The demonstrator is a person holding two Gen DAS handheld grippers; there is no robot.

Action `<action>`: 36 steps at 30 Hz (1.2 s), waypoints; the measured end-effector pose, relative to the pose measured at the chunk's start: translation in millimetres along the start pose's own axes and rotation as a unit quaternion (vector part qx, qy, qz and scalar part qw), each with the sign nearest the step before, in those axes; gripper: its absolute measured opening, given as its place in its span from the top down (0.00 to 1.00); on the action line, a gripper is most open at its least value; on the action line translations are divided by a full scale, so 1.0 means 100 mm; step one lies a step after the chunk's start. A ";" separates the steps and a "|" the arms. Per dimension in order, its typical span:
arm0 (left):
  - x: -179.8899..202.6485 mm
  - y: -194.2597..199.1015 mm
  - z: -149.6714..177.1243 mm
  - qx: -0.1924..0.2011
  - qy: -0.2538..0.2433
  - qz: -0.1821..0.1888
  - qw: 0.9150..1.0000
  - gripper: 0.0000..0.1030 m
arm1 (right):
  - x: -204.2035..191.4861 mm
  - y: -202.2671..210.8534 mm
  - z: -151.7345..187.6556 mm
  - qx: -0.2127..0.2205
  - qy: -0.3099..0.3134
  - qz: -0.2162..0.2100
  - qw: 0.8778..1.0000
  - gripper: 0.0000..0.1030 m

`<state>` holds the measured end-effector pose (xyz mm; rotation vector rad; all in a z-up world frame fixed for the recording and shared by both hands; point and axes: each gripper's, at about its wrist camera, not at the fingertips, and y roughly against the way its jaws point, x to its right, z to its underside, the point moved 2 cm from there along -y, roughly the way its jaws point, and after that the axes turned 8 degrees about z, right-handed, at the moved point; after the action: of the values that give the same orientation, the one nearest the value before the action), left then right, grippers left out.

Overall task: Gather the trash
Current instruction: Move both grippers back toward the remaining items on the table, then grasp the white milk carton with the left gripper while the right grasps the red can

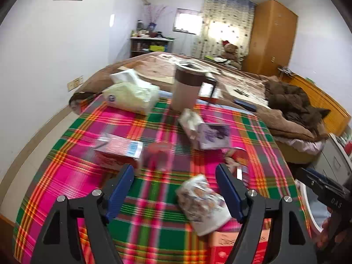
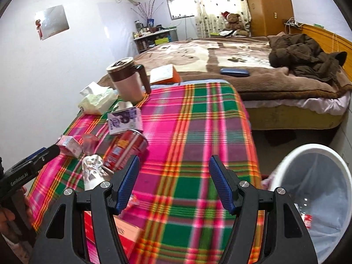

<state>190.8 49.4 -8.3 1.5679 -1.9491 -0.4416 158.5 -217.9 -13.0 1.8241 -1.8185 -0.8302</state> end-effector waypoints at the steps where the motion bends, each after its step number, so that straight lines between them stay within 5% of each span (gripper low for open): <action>1: -0.08 -0.02 -0.02 -0.005 0.007 -0.002 1.000 0.23 | -0.05 -0.03 -0.01 -0.003 0.000 -0.004 1.000 0.35; 25: -0.87 -0.72 -0.36 -0.048 0.066 -0.076 0.994 0.17 | -0.65 -0.66 -0.12 -0.066 0.006 -0.025 0.997 0.35; 36: -0.85 -0.96 -0.30 -0.087 0.073 -0.051 0.992 0.17 | -0.78 -0.81 -0.09 -0.091 0.024 -0.008 0.996 0.35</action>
<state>294.3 110.6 -62.5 1.5465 -1.6809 -0.5090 227.8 -137.9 -52.7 1.7298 -1.6443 -0.9183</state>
